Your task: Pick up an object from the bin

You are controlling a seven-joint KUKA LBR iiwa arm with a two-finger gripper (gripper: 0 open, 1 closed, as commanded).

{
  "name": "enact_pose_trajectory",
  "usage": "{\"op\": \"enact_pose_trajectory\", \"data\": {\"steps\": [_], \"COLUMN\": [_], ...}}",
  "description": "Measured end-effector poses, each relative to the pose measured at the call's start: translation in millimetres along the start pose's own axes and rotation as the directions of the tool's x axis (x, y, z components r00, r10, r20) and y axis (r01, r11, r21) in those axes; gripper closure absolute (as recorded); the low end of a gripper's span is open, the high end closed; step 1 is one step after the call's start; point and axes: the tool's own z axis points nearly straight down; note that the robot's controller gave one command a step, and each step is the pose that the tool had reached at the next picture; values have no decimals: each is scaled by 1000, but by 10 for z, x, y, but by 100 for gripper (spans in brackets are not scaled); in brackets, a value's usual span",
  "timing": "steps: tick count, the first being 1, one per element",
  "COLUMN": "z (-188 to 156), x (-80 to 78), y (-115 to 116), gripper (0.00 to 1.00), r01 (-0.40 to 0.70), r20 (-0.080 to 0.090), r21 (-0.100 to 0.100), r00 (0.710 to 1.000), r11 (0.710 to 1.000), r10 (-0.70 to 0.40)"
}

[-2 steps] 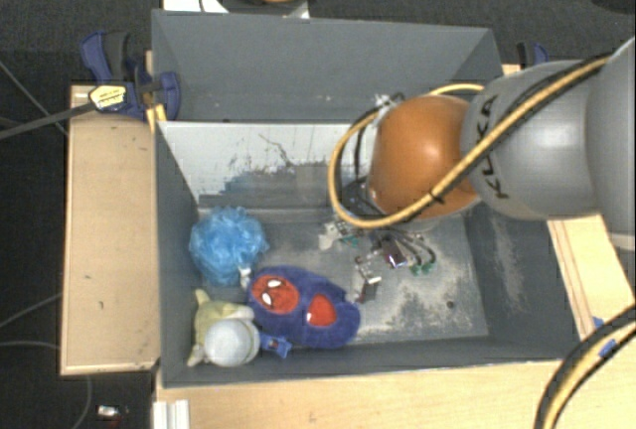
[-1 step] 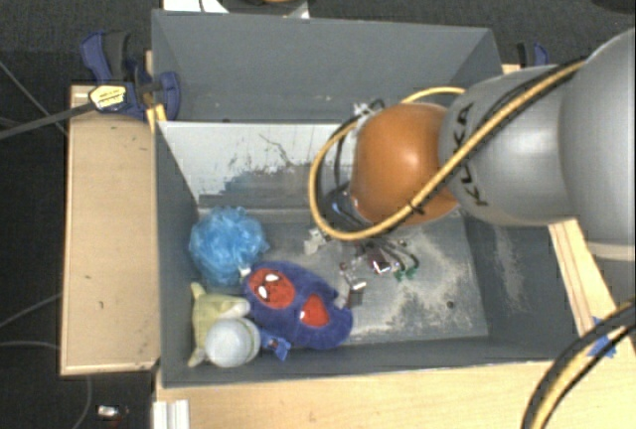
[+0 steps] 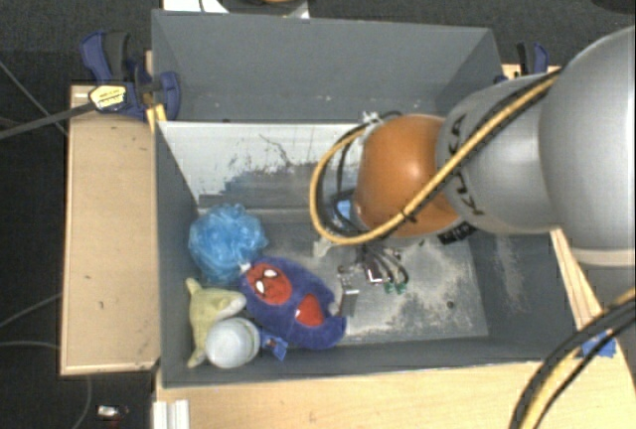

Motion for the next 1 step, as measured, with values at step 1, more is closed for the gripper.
{"op": "enact_pose_trajectory", "data": {"steps": [1], "z": [106], "x": [345], "y": [617], "gripper": [100], "r01": [-9], "r20": [14], "r21": [-1], "r00": [1000], "r11": [1000], "r10": [9]}}
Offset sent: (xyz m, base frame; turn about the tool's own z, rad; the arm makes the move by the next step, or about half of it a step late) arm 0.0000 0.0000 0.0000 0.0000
